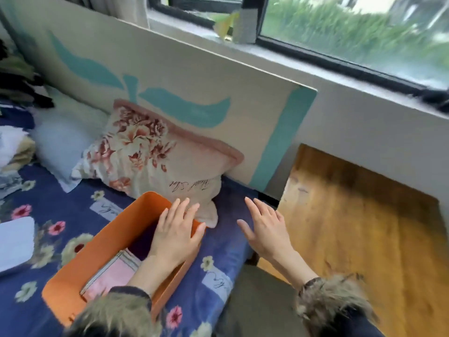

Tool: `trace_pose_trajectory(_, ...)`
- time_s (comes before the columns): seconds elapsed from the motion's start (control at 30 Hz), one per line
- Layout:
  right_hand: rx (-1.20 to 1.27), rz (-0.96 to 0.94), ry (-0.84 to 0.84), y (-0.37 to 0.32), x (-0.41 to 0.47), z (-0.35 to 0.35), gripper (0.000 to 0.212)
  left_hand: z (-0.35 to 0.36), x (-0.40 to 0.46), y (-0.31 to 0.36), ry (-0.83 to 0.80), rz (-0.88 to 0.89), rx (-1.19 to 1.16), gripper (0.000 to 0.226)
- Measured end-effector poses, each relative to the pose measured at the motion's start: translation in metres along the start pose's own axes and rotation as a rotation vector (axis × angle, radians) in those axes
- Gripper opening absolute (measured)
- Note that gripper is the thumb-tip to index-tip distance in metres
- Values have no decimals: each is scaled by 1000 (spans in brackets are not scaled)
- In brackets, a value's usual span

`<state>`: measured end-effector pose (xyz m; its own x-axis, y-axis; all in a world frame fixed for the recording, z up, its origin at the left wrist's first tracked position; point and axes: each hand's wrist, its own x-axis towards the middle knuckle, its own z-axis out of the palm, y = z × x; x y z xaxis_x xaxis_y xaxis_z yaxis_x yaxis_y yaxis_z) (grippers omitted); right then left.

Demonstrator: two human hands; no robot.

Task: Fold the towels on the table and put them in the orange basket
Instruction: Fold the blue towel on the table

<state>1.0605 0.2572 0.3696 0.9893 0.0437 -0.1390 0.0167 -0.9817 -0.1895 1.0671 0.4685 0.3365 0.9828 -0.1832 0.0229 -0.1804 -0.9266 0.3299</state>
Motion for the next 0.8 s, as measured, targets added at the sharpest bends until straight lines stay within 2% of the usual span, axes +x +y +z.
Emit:
trace_pose_trajectory(0.2, 86, 361, 159, 78, -105, -29, 58, 4, 13, 111, -78, 376, -30, 59)
trace_pose_trajectory(0.37, 137, 659, 265, 133, -221, -45, 57, 17, -24, 220, -148, 722, -75, 65)
trace_pose_trajectory(0.57, 149, 982, 359, 160, -386, -46, 61, 29, -134, 332, -250, 1060, -76, 86)
trace_pose_trajectory(0.67, 140, 1126, 425, 154, -473, -37, 79, 35, -204, 371, -288, 1185, -98, 85)
trace_pose_trajectory(0.8, 142, 1297, 446, 132, -599, -20, 57, 39, -308, 412, -326, 1366, -142, 73)
